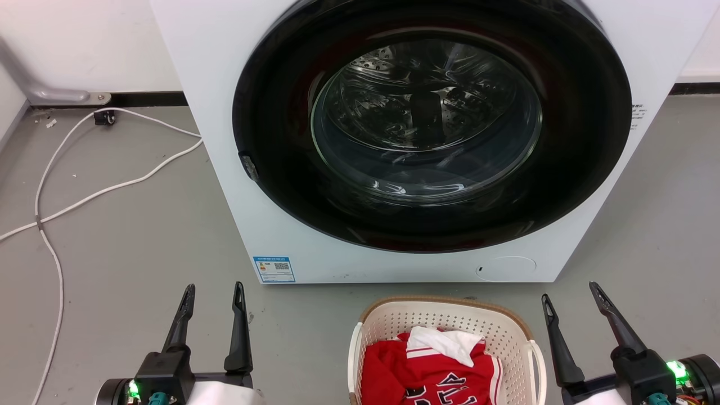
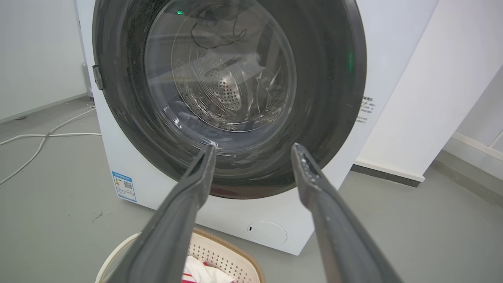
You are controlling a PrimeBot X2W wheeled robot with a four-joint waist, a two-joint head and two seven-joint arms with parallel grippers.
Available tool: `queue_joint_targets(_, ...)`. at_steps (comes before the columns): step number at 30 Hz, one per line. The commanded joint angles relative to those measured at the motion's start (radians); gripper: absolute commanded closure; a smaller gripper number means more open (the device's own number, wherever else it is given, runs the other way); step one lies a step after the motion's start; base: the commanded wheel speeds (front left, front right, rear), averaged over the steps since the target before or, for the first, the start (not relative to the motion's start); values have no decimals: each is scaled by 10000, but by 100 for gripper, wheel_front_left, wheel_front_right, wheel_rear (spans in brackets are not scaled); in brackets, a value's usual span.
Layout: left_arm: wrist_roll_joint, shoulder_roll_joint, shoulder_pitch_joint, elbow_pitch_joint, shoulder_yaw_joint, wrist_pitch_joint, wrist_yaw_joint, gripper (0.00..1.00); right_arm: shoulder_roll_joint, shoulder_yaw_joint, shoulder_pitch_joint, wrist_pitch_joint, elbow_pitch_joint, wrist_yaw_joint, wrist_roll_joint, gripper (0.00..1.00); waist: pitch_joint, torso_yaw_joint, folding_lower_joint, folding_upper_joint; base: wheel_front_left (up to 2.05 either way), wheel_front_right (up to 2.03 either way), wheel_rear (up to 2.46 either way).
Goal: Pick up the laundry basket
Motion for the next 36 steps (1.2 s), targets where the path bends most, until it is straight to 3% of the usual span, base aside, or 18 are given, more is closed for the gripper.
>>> queue_joint_targets(1, -13, 25, 74, 23, -6, -56, -13, 0, -48, 15, 72, -21, 16, -7, 43, 0, 8, -9, 0, 0, 0, 0, 0)
queue_joint_targets(7, -67, 25, -115, 307, -57, -54, 72, 0, -45, -389, -36, -21, 374, -7, 116, 0, 125, -79, 0, 0, 0, 0, 0)
queue_joint_targets(13, -70, 24, -606, 1031, -242, -44, -201, 0, -42, -760, -438, -20, 1191, -7, -96, 0, 659, -247, 0, 0, 0, 0, 0)
queue_joint_targets(27, -25, 22, -3142, 3956, -699, -44, -1044, 0, -37, -1401, -2694, -21, 3585, -8, -711, 0, 3159, -744, 0, 0, 0, 0, 0)
queue_joint_targets(36, 104, 24, -4801, 5993, -1200, -44, -1380, 0, -36, -1645, -4354, -20, 5919, -8, -1271, 0, 4451, -962, 0, 0, 0, 0, 0)
